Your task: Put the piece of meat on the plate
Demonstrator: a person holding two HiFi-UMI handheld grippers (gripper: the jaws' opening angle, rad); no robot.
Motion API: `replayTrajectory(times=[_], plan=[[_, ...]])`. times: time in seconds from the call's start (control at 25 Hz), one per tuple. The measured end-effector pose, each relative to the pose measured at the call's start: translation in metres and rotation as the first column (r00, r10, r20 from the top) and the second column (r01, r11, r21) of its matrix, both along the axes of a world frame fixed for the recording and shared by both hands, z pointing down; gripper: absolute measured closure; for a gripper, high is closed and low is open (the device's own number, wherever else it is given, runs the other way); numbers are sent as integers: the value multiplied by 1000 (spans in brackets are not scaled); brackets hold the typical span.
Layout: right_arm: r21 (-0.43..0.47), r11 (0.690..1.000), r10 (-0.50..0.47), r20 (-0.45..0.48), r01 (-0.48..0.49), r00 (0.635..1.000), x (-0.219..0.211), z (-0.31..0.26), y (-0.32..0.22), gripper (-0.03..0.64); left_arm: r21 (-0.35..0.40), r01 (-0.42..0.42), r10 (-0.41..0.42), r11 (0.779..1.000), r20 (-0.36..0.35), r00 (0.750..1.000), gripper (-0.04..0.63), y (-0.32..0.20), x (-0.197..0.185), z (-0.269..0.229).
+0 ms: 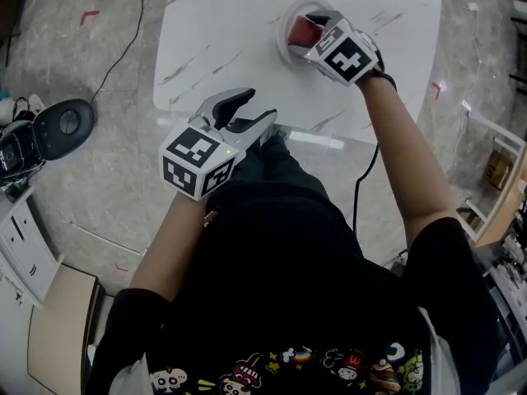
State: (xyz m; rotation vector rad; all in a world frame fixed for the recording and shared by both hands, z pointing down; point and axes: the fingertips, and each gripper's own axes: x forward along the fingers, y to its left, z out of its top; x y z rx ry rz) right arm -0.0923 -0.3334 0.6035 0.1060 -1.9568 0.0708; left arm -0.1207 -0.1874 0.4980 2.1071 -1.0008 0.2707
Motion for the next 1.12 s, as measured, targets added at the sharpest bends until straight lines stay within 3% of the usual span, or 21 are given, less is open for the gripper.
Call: replayTrajectory(times=[0.2, 0.36, 0.44, 0.6, 0.96, 1.12], plan=[[14, 998, 58, 47, -59, 997, 0, -14, -2, 290, 7, -12, 12, 1000, 2, 1000, 267, -1, -5, -3], [14, 984, 174, 172, -179, 970, -1, -44, -6, 391, 20, -26, 26, 999, 13, 1000, 267, -8, -10, -8], [24, 967, 241, 240, -254, 940, 2, -60, -7, 470, 31, -38, 37, 999, 26, 999, 267, -13, -12, -12], [39, 929, 335, 330, -367, 883, 18, -85, -4, 530, 53, -68, 65, 996, 52, 997, 267, -23, -12, -20], [35, 825, 490, 454, -564, 745, 64, -128, 4, 588, 97, -136, 126, 986, 105, 987, 267, -38, -1, -37], [26, 776, 538, 495, -630, 682, 85, -142, 8, 591, 166, -98, 73, 981, 153, 986, 267, -51, -6, -48]])
